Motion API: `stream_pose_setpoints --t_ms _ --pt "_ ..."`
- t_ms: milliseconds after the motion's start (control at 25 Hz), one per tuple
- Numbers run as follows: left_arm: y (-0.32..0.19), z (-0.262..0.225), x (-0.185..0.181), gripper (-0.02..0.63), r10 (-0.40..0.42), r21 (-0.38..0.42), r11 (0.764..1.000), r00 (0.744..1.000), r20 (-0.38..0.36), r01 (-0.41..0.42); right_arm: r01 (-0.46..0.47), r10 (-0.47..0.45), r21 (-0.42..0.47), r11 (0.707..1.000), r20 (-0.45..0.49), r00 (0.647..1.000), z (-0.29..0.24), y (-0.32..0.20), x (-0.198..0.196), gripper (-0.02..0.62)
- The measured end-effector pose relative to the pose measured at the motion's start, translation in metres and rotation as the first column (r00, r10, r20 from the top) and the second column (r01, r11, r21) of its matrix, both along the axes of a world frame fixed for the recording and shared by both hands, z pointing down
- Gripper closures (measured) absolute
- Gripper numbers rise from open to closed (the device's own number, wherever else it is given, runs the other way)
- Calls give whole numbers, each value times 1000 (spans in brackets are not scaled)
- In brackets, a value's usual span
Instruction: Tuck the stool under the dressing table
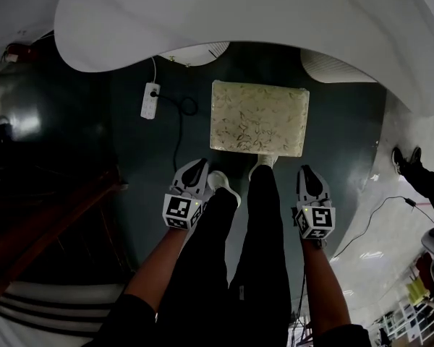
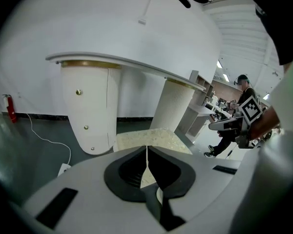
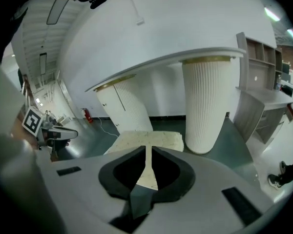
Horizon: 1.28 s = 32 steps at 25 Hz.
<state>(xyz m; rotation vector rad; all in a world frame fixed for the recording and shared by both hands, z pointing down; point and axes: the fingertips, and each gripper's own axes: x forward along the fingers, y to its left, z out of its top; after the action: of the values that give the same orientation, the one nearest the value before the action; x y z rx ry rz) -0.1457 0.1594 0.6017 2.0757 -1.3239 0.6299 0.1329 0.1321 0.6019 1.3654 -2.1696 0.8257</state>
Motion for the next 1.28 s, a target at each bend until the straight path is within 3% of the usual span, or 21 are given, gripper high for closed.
stream_pose_setpoints --t_ms 160,400,520,640,720,880,1280 --pt "21 50 9 588 58 -77 995 998 -29 -60 70 -72 -36 997 -35 997 47 4 2 555" --pt "39 99 8 583 126 -131 983 992 -3 -125 143 -154 -105 984 -108 982 97 14 8 553" --pt "40 126 6 496 122 -151 981 992 9 -120 134 -149 -127 983 -114 982 118 17 19 492" --pt "42 143 4 485 148 -177 975 988 53 -137 133 -154 -164 977 -122 981 135 26 23 452" --pt "40 152 -3 485 140 -197 973 985 101 -118 151 -174 -185 971 -116 978 145 26 16 412" --pt "37 173 -17 478 71 -232 972 987 145 -35 210 -237 -198 957 -123 964 157 20 -2 394" --pt "44 205 -7 439 105 -297 953 981 162 -52 173 -205 -210 962 -145 968 181 16 11 353"
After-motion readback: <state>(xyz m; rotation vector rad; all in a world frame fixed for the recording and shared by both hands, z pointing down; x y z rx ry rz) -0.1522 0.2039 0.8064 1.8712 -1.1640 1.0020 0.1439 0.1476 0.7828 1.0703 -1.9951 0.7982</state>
